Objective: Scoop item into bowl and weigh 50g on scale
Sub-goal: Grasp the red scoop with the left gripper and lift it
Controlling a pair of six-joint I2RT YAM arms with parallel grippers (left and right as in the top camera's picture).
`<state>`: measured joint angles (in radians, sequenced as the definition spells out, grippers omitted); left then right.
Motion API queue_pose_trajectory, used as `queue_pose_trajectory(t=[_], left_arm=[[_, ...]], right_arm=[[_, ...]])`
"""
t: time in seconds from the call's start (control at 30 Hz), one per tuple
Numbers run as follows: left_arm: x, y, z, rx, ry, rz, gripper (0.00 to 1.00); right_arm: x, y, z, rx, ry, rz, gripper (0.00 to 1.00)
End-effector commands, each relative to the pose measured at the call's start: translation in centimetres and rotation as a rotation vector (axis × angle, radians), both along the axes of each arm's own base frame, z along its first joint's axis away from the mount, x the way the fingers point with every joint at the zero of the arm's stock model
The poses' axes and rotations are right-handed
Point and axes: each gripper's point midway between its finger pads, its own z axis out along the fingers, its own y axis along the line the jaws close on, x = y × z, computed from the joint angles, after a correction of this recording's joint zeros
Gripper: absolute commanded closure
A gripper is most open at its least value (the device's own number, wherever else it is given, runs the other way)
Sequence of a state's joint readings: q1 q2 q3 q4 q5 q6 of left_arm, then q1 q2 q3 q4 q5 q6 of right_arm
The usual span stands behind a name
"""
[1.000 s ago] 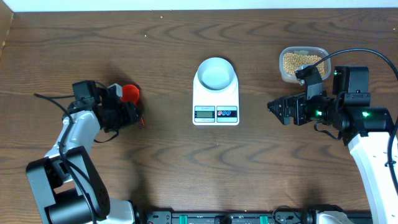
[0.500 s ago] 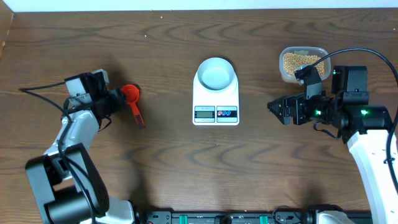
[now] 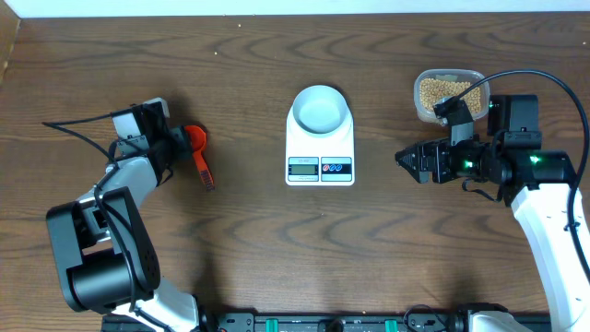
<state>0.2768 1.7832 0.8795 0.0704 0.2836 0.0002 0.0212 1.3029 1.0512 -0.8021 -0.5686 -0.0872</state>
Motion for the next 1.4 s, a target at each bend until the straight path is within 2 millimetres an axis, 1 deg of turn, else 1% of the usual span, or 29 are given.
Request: queue_pose_trajectory(t=[0.0,0.1,0.27,0.37,0.47,0.5,0.57,0.6,0.67,0.77,0.83,0.87,0.9,1.03,1.13,1.2,1.27,1.37], left_arm=[[1.1,0.4,0.0,0.016,-0.024,0.002,0.51],[1.2,0.4,-0.6,0.014,-0.019,0.002,0.51],[0.8,0.3,-2.0,0.004,0.015,0.002,0.53],[0.7,0.3,-2.3,0.002,0.023,0.002,0.57],[0.8,0.3,-2.2,-0.003,0.022,0.008,0.72],[0.7,0.3,-2.3,-0.005,0.023,0.007,0.8],[0.8,0.2,-2.2,-0.019,0.023,0.021,0.91],[0.8,0.2,-2.2,-0.023,0.023,0.027,0.92],[0.9,0.3,-2.1,-0.042,0.02,0.052,0.93],[1.1,0.3,-1.3,-0.078,0.002,0.103,0.93],[1.4,0.4,0.2,-0.117,-0.027,0.157,0.93],[1.6,0.5,1.7,-0.162,-0.057,0.213,0.93],[1.6,0.5,2.6,-0.187,-0.07,0.241,0.93],[1.2,-1.2,8.0,-0.364,-0.141,0.297,0.93],[-0.2,-2.2,11.0,-0.472,-0.144,0.356,0.93],[-1.8,-2.8,12.6,-0.534,-0.128,0.409,0.93],[-3.3,-3.5,13.7,-0.571,-0.105,0.445,0.93],[-5.2,-5.0,15.0,-0.611,-0.076,0.464,0.93]], right_arm=[[0.2,0.3,0.4,0.007,-0.007,0.007,0.18],[0.2,0.3,0.4,0.007,-0.007,0.007,0.19],[0.2,0.3,0.4,0.007,-0.007,0.007,0.19],[0.2,0.3,0.4,0.007,-0.007,0.007,0.19],[0.2,0.3,0.4,0.007,-0.007,0.007,0.19],[0.2,0.3,0.4,0.007,-0.007,0.007,0.19],[0.3,0.3,0.4,0.007,-0.008,0.007,0.19],[0.3,0.3,0.4,0.007,-0.008,0.007,0.17],[0.3,0.3,0.4,0.007,-0.011,0.007,0.16],[0.3,0.3,0.5,0.009,-0.011,0.006,0.16],[0.4,0.4,0.6,0.028,0.003,-0.019,0.16],[0.6,0.5,0.8,0.052,0.013,-0.039,0.22],[0.7,0.7,0.9,0.072,0.022,-0.057,0.22],[1.4,1.4,1.9,0.159,0.038,-0.112,0.22],[1.9,2.8,3.1,0.214,0.008,-0.088,0.22],[2.1,4.4,4.1,0.249,-0.029,-0.042,0.22],[2.3,5.9,4.9,0.277,-0.049,-0.021,0.23],[2.2,8.4,6.1,0.317,-0.081,0.021,0.25]])
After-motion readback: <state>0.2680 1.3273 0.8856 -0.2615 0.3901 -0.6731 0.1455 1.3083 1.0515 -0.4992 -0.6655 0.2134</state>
